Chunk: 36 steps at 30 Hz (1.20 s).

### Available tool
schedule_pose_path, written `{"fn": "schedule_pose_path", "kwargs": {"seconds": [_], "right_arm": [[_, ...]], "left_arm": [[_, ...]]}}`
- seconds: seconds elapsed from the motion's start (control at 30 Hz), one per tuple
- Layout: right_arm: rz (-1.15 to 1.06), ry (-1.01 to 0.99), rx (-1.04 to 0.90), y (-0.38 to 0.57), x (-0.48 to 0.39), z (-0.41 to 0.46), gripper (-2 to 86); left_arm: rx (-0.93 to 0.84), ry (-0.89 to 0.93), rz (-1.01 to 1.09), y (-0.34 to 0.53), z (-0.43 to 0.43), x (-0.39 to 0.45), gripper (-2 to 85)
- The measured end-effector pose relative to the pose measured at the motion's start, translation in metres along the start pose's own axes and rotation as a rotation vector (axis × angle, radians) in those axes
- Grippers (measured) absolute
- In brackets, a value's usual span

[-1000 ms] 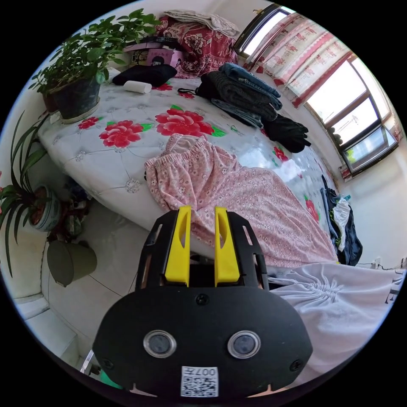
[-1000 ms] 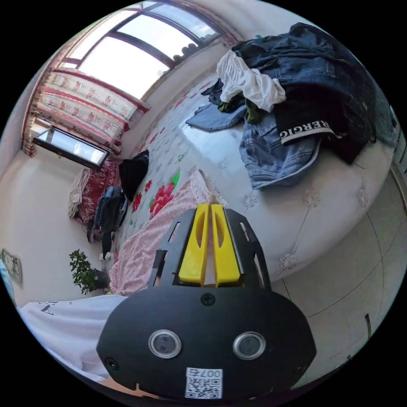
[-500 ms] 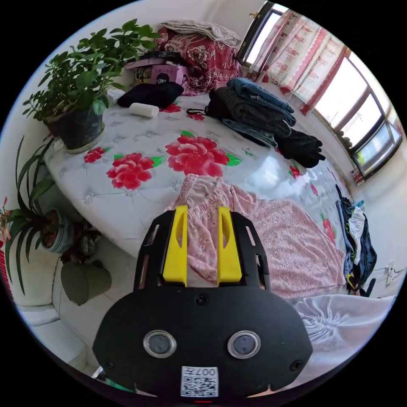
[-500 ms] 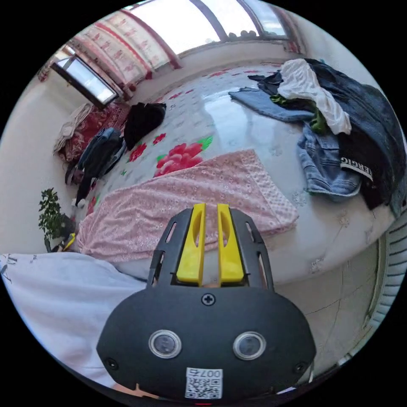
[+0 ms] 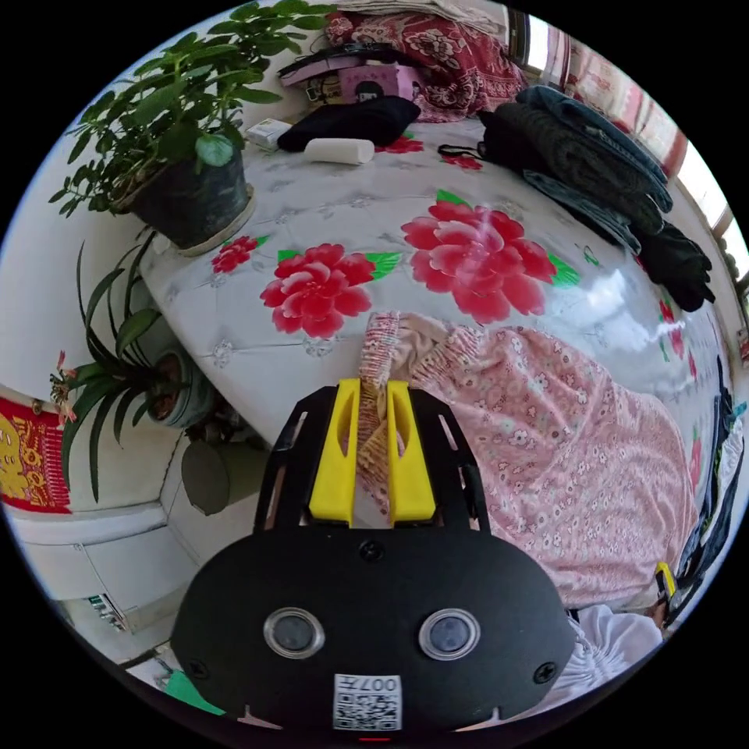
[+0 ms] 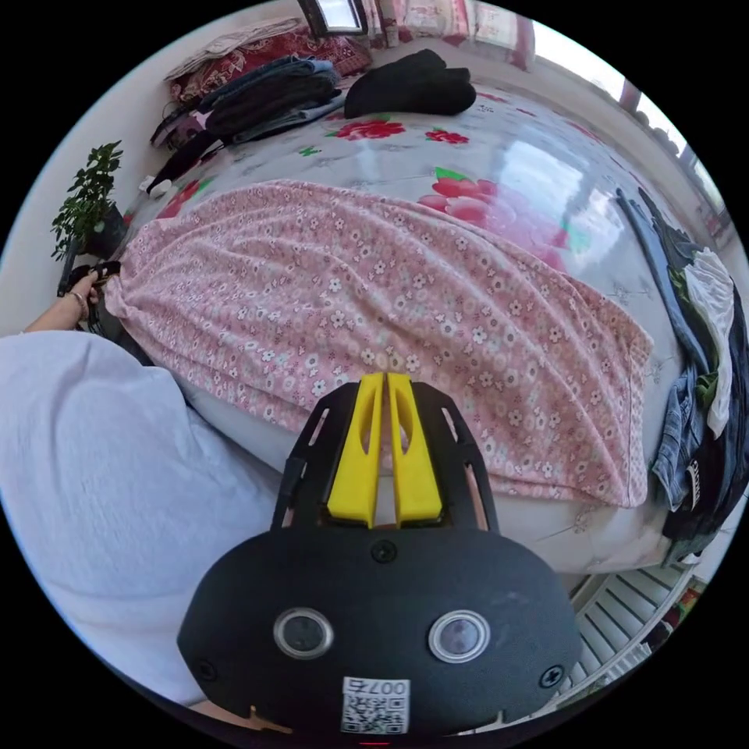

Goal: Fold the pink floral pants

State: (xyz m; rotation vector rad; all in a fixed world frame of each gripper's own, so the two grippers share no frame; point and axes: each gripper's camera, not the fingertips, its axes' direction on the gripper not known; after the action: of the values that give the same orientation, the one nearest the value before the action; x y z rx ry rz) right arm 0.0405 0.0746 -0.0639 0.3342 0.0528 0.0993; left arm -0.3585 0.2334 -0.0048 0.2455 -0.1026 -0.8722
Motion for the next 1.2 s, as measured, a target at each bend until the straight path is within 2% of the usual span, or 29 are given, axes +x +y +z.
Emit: {"fn": "schedule_pose_path", "kwargs": {"seconds": [0.1,0.13,0.2,0.27,0.37,0.53,0.67,0.87,1.03,1.13,1.2], "right_arm": [[0.024,-0.030,-0.030,-0.001,-0.010,-0.004,-0.1],[-0.007,-0.044,0.032,0.005,-0.019,-0.015,0.0],[-0.068,-0.058,0.124,0.018,-0.036,-0.032,0.2],[-0.117,-0.084,0.145,0.030,-0.050,-0.037,0.7],[-0.165,-0.137,0.135,0.043,-0.069,-0.028,1.8],[-0.342,-0.177,0.090,0.041,-0.113,0.002,2.6],[-0.461,-0.134,0.031,0.035,-0.136,0.023,2.2],[-0.468,-0.132,0.006,0.036,-0.122,0.029,0.3],[-0.484,-0.158,0.117,0.061,-0.102,-0.015,-0.2],[-0.471,-0.214,0.095,0.071,-0.084,-0.010,-0.2],[-0.425,-0.229,0.023,0.070,-0.072,0.010,-0.1]], "left_arm": [[0.104,0.056,-0.034,0.011,-0.023,-0.014,7.9],[0.143,0.070,-0.023,0.019,-0.037,-0.015,8.0],[0.221,0.144,0.073,0.040,-0.063,-0.007,8.2],[0.257,0.309,0.299,0.076,-0.090,0.025,8.3],[0.218,0.403,0.578,0.126,-0.099,0.079,8.8],[0.071,0.398,0.774,0.162,-0.067,0.142,9.4],[-0.015,0.320,0.771,0.160,-0.033,0.158,7.4],[-0.029,0.385,0.705,0.139,-0.035,0.139,-0.2],[0.086,0.445,0.697,0.146,-0.074,0.105,-0.8],[0.044,0.422,0.713,0.154,-0.060,0.092,-0.6],[-0.026,0.428,0.652,0.154,-0.032,0.086,-0.2]]}}
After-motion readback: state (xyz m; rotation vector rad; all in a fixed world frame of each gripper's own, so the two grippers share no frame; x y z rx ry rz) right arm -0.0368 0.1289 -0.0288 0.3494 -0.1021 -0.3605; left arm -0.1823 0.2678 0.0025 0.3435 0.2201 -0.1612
